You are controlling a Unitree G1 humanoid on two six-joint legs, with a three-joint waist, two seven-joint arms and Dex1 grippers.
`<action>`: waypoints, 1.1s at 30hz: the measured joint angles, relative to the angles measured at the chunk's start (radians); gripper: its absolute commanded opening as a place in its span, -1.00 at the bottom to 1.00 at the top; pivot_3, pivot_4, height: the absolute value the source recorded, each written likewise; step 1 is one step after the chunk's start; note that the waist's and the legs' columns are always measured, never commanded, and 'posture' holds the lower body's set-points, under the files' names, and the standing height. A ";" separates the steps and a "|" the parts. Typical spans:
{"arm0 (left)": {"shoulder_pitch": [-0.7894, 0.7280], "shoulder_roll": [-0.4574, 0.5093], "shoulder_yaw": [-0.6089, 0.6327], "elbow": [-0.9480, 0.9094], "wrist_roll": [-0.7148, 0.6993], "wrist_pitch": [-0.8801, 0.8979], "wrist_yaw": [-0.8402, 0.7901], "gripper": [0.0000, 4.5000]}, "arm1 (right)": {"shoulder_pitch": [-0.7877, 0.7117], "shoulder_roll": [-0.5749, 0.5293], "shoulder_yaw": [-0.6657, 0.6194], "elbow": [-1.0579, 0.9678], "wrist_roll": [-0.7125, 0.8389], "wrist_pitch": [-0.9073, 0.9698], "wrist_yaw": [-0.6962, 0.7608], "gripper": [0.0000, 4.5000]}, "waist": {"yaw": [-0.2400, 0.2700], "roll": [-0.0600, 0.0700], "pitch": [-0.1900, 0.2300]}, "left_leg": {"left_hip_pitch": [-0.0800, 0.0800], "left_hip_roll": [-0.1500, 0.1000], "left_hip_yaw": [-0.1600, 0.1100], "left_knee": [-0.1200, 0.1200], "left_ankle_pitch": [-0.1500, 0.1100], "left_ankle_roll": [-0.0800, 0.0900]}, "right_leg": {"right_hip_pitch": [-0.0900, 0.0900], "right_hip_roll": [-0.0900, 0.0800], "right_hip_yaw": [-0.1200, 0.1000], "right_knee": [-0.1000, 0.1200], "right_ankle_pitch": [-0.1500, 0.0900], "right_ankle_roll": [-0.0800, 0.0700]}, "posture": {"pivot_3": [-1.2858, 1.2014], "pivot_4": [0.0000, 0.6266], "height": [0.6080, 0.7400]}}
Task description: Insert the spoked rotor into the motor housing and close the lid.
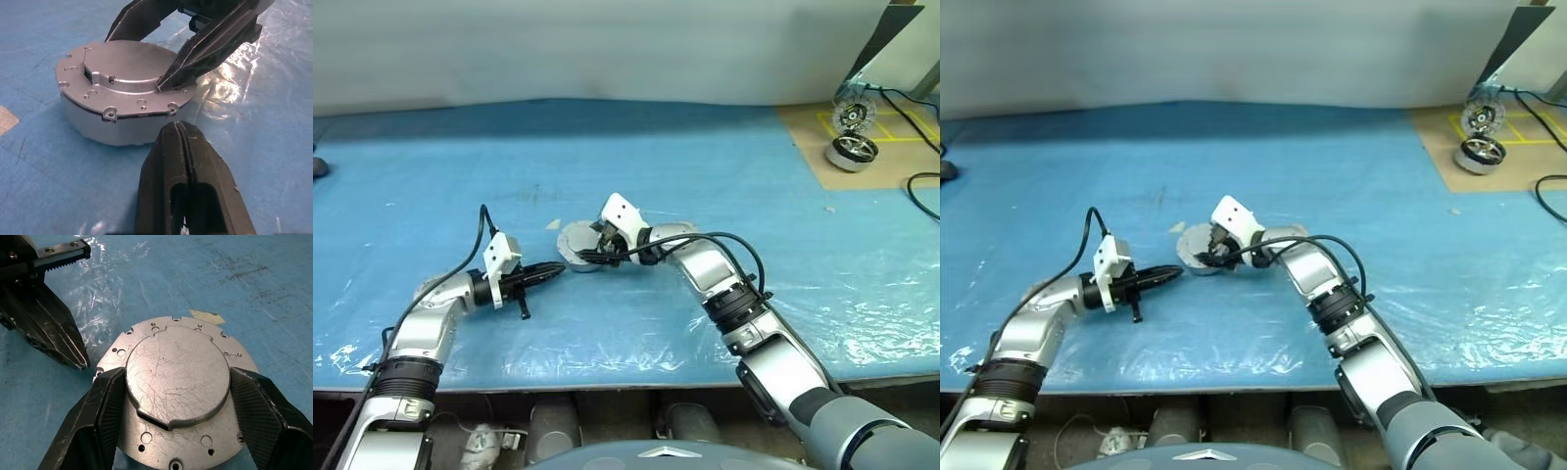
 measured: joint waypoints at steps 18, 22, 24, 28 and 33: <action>-0.067 -0.053 -0.016 0.035 0.010 -0.011 0.005 -1.00 | 0.182 -0.374 -0.041 -0.375 0.135 0.126 0.216 0.33 | 0.042 -0.001 0.000 | 0.000 -0.001 0.000 0.001 0.000 0.000 | 0.002 -0.001 -0.001 -0.002 -0.001 0.002 | 0.03 -0.52 1.00; -0.067 -0.063 -0.025 0.035 0.018 -0.032 0.017 -1.00 | 0.162 -0.307 -0.043 -0.332 0.122 0.129 0.132 0.33 | 0.029 -0.001 0.000 | 0.001 -0.001 0.000 0.002 0.000 0.000 | 0.003 -0.001 0.000 -0.001 0.000 0.001 | 0.03 -0.52 1.00; -0.067 -0.063 -0.026 0.035 0.024 -0.038 0.018 -1.00 | 0.159 -0.304 -0.041 -0.329 0.122 0.139 0.131 0.33 | 0.026 -0.001 0.000 | 0.002 -0.001 0.000 0.002 0.000 0.000 | 0.004 -0.001 0.000 -0.001 0.000 0.001 | 0.03 -0.52 1.00; -0.066 -0.063 -0.027 0.035 0.031 -0.047 0.019 -1.00 | 0.160 -0.311 -0.027 -0.331 0.122 0.137 0.134 0.33 | 0.023 -0.001 0.000 | 0.003 0.000 0.000 0.002 0.000 0.000 | 0.005 -0.001 0.000 -0.001 -0.001 0.001 | 0.03 -0.52 1.00; -0.066 -0.063 -0.027 0.038 0.035 -0.063 0.027 -1.00 | 0.154 -0.317 0.007 -0.313 0.095 0.091 0.110 0.33 | 0.022 -0.002 -0.001 | 0.006 0.000 0.000 0.002 0.000 0.000 | 0.008 -0.001 0.000 -0.001 -0.001 0.001 | 0.03 -0.52 1.00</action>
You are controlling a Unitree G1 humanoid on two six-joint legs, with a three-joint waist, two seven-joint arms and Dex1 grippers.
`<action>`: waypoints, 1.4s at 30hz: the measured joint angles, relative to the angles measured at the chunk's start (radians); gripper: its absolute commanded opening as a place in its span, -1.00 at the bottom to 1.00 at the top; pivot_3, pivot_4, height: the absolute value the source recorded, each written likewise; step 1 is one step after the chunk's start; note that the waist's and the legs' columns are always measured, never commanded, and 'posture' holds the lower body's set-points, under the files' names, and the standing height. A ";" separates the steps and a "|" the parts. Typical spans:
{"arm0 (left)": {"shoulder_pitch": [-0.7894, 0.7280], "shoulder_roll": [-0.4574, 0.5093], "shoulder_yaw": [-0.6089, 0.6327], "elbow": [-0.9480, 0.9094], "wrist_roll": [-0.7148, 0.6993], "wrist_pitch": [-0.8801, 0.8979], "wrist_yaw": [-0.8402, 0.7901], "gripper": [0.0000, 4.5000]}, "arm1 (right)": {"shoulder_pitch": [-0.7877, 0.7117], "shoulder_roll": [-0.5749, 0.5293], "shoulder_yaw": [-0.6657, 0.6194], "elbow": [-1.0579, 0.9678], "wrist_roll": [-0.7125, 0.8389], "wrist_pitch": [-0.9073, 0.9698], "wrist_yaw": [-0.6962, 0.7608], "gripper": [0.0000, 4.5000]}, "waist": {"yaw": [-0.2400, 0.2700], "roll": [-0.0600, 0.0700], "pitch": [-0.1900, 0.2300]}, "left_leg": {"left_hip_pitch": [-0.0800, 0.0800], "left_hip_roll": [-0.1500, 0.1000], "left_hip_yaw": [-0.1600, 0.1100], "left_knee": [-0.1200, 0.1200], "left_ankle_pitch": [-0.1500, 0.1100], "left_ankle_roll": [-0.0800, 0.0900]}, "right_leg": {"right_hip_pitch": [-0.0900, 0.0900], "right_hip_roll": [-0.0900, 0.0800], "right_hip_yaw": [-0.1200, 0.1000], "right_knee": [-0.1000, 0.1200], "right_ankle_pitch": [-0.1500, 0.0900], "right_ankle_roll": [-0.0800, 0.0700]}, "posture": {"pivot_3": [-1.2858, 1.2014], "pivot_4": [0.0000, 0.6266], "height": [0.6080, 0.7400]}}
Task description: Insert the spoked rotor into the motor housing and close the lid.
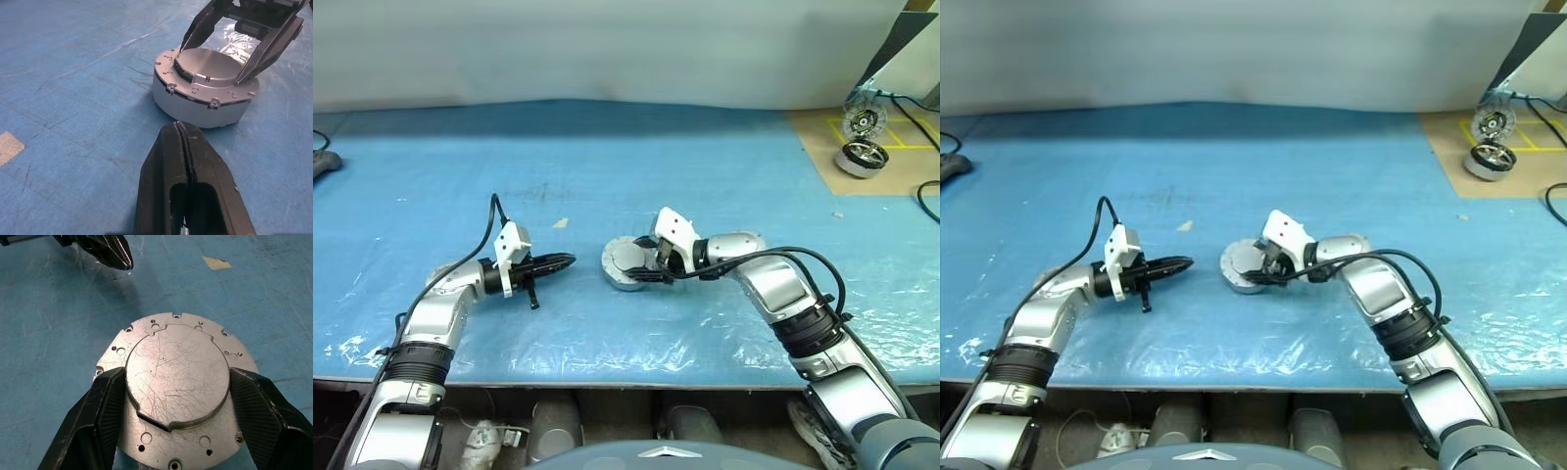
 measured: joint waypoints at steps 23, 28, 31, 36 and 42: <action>-0.114 -0.173 -0.128 0.069 0.089 -0.035 0.094 -1.00 | 0.010 0.012 -0.030 0.012 0.009 0.005 -0.005 0.33 | 0.002 -0.001 -0.002 | 0.000 0.000 0.000 -0.003 0.000 0.000 | 0.002 -0.001 -0.002 -0.003 -0.002 0.001 | 0.03 -0.52 1.00; -0.135 -0.169 -0.150 0.117 0.132 -0.119 0.104 -1.00 | 0.025 0.012 -0.038 0.008 0.009 0.008 -0.021 0.33 | 0.006 -0.002 -0.003 | 0.003 -0.001 0.000 -0.003 0.000 0.001 | 0.006 -0.005 -0.001 -0.003 -0.002 0.003 | 0.03 -0.52 1.00; -0.138 -0.163 -0.150 0.133 0.133 -0.138 0.097 -1.00 | 0.033 0.012 -0.041 0.000 0.010 0.009 -0.025 0.33 | 0.008 -0.001 -0.004 | 0.003 0.000 0.000 -0.003 0.000 0.000 | 0.005 -0.005 -0.001 -0.003 -0.003 0.003 | 0.03 -0.52 1.00; -0.146 -0.154 -0.151 0.172 0.139 -0.157 0.085 -1.00 | 0.041 0.012 -0.044 -0.011 0.010 0.013 -0.028 0.33 | 0.009 -0.001 -0.005 | 0.002 0.000 0.000 -0.003 0.000 0.000 | 0.004 -0.005 -0.001 -0.003 -0.003 0.003 | 0.03 -0.52 1.00; -0.150 -0.171 -0.151 0.192 0.142 -0.175 0.087 -1.00 | 0.045 0.009 -0.050 -0.011 0.010 0.014 -0.031 0.33 | 0.014 0.001 -0.006 | 0.002 -0.001 0.000 -0.003 0.000 0.000 | 0.005 -0.005 -0.001 -0.003 -0.003 0.003 | 0.03 -0.52 1.00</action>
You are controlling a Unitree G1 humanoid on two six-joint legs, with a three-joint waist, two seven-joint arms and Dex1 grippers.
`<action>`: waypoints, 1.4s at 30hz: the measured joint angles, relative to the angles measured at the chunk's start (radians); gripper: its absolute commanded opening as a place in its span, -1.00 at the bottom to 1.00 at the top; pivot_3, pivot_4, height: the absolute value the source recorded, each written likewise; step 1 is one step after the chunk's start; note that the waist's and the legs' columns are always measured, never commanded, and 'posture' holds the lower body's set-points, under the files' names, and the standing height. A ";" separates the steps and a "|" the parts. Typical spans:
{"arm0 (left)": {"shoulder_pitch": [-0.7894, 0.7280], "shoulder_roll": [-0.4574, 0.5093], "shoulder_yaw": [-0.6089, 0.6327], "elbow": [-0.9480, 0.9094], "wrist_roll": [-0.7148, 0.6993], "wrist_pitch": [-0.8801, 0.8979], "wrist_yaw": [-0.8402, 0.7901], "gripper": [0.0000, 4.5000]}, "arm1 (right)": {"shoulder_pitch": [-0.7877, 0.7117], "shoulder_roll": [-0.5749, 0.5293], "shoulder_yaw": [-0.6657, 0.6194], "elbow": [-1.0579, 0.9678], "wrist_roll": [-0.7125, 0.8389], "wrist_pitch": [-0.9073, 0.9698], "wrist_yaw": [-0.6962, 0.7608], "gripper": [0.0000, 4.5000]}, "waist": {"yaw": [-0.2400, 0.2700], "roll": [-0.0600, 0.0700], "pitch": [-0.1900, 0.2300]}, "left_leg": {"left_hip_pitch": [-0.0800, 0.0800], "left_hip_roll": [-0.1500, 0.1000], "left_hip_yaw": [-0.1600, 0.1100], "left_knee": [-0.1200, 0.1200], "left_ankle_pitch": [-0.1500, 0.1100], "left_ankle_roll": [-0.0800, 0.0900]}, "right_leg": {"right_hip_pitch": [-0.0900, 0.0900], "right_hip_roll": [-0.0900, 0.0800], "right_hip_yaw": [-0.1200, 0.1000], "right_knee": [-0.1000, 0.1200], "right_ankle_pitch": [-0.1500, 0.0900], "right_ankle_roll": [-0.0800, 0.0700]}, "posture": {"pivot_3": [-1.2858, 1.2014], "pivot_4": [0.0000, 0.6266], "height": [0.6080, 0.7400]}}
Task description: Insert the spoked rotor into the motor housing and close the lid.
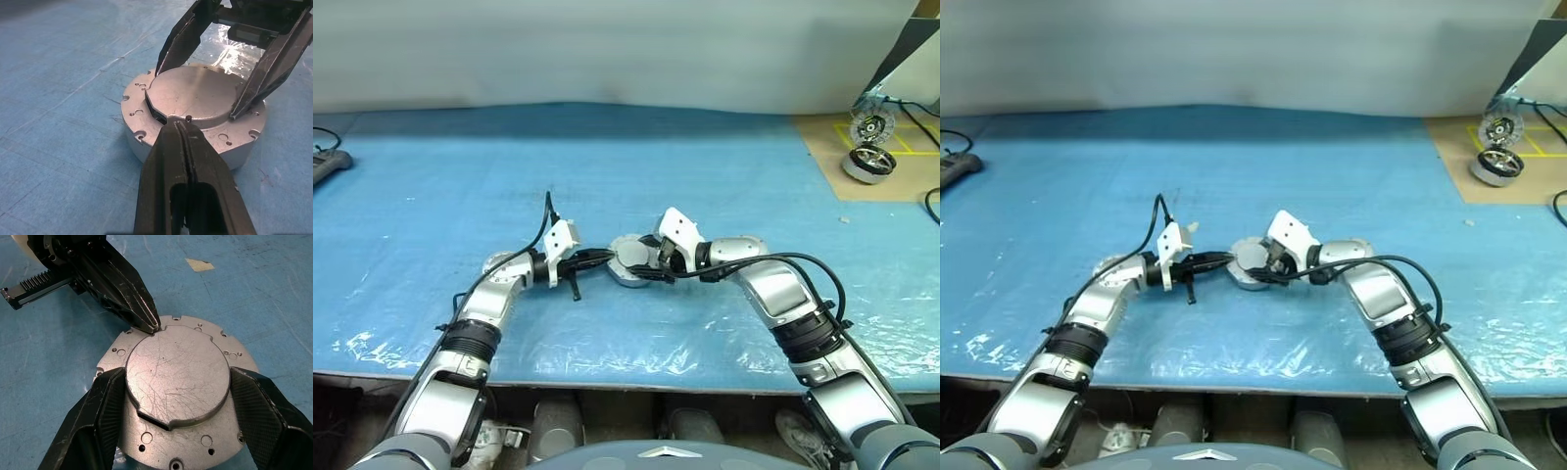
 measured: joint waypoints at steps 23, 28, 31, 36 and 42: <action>-0.001 -0.009 -0.013 0.002 0.020 -0.047 -0.010 -1.00 | 0.057 0.065 -0.541 -0.003 0.426 0.374 -0.147 0.98 | 0.017 0.002 0.002 | -0.016 -0.001 -0.001 0.000 0.000 -0.001 | -0.013 0.001 -0.003 0.000 0.003 0.005 | 0.03 -0.52 1.00; -0.001 0.003 -0.010 -0.003 0.020 -0.047 -0.011 -1.00 | 0.190 0.094 -0.567 -0.009 0.488 0.460 -0.177 0.98 | 0.014 0.006 0.004 | -0.016 -0.001 -0.001 0.000 0.000 -0.001 | -0.014 0.002 -0.004 0.001 0.003 0.005 | 0.03 -0.52 1.00; 0.000 0.010 -0.011 -0.003 0.022 -0.047 -0.011 -1.00 | 0.192 0.132 -0.579 -0.022 0.519 0.485 -0.213 0.98 | 0.012 0.006 0.004 | -0.014 0.000 -0.001 0.001 0.000 -0.001 | -0.013 0.002 -0.004 0.001 0.001 0.000 | 0.03 -0.52 1.00; 0.004 0.029 -0.012 0.000 0.027 -0.049 -0.014 -1.00 | 0.172 0.195 -0.590 -0.025 0.601 0.530 -0.241 0.98 | 0.013 0.006 0.004 | -0.015 0.000 -0.001 0.001 0.000 -0.001 | -0.014 0.000 -0.003 0.000 0.001 0.000 | 0.03 -0.52 1.00; 0.003 0.038 -0.012 0.009 0.028 -0.048 -0.015 -1.00 | 0.163 0.219 -0.516 -0.027 0.605 0.543 -0.246 0.98 | 0.018 0.006 0.004 | -0.019 0.000 -0.002 0.000 0.000 -0.001 | -0.015 0.001 -0.006 0.001 0.003 0.004 | 0.03 -0.52 1.00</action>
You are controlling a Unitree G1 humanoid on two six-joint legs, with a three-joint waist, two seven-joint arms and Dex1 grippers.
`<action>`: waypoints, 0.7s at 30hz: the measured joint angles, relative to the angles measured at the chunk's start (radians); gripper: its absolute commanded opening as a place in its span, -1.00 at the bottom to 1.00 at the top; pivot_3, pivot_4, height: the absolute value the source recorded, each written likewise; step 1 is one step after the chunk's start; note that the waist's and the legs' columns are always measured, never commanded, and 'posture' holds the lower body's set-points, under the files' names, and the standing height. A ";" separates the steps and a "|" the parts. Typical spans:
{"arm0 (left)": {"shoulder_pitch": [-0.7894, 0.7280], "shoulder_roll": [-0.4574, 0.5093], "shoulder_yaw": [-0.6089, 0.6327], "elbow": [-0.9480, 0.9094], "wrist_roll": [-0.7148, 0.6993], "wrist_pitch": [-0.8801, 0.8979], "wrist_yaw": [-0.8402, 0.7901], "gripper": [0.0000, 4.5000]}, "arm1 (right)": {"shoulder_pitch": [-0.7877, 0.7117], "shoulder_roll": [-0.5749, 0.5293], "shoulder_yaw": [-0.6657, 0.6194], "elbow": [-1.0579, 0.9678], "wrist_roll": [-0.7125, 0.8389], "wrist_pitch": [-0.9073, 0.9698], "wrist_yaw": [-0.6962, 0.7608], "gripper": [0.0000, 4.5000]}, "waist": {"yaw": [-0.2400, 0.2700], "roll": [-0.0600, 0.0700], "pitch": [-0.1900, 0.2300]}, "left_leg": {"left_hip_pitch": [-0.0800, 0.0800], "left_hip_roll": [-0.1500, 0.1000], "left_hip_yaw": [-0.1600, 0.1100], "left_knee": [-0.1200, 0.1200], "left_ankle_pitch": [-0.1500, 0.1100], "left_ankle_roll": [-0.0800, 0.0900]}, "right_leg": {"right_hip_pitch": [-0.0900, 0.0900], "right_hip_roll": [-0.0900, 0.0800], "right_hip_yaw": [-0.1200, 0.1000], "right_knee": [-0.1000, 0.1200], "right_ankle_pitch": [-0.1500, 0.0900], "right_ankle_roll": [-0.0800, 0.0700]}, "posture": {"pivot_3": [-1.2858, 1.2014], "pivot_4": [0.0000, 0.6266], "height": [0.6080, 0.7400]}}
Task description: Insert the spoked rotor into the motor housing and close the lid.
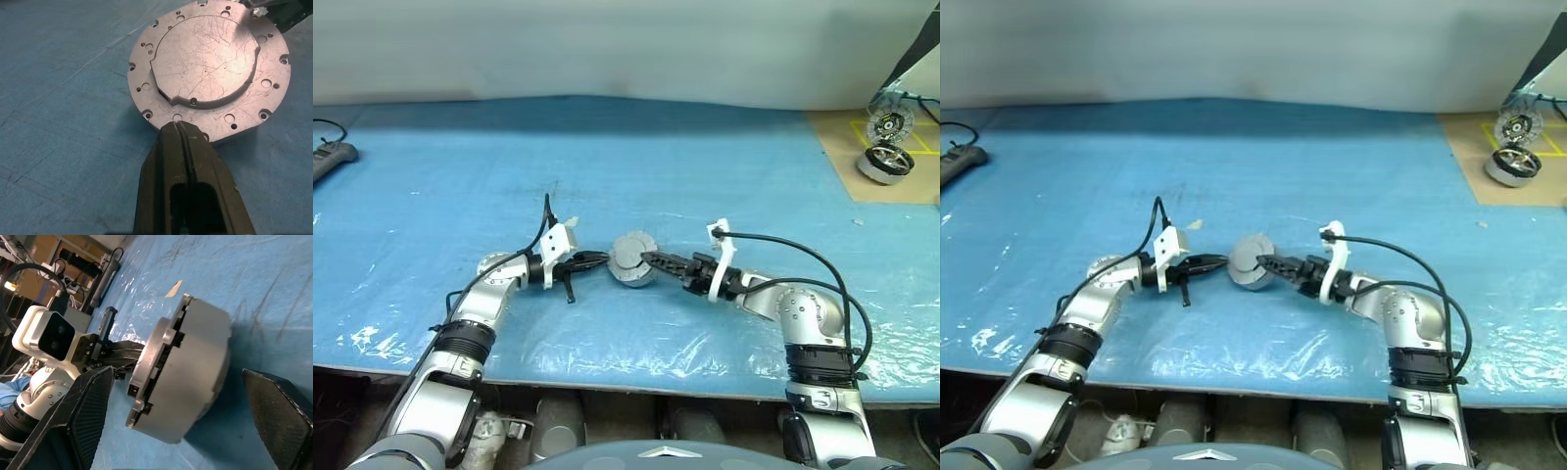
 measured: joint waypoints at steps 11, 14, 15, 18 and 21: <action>0.012 0.009 -0.009 0.018 0.023 0.013 -0.004 -1.00 | -0.003 0.004 0.010 0.001 0.008 -0.017 -0.009 0.01 | -0.004 0.000 0.000 | 0.000 0.000 0.000 0.000 0.000 0.000 | 0.000 0.000 0.000 0.000 0.000 0.000 | 0.03 -0.52 1.00; 0.022 -0.003 -0.015 0.023 0.025 0.015 -0.005 -1.00 | 0.000 0.000 0.019 0.000 0.009 -0.026 -0.003 0.01 | -0.005 -0.001 0.001 | 0.000 0.000 0.000 0.000 0.000 0.000 | -0.001 0.001 -0.001 0.001 0.000 0.000 | 0.03 -0.52 1.00; 0.021 -0.003 -0.014 0.023 0.026 0.015 -0.006 -1.00 | 0.001 0.000 0.021 0.000 0.009 -0.029 -0.004 0.01 | -0.006 -0.001 0.001 | 0.000 0.000 0.000 0.000 0.000 0.000 | -0.001 0.001 -0.001 0.001 0.000 0.000 | 0.03 -0.52 1.00; 0.021 -0.003 -0.011 0.022 0.019 0.020 -0.008 -1.00 | 0.000 0.000 0.023 0.000 0.012 -0.031 -0.007 0.01 | -0.006 -0.001 0.001 | 0.000 0.000 0.000 0.000 0.000 0.000 | -0.001 0.001 -0.001 0.001 0.000 0.000 | 0.03 -0.52 1.00; 0.021 -0.010 0.026 0.009 -0.044 0.105 -0.022 -1.00 | -0.002 0.018 0.006 0.011 0.031 -0.019 -0.025 0.01 | -0.006 -0.001 0.001 | 0.000 0.000 0.000 0.000 0.000 0.000 | -0.001 0.001 -0.001 0.001 0.000 0.000 | 0.03 -0.52 1.00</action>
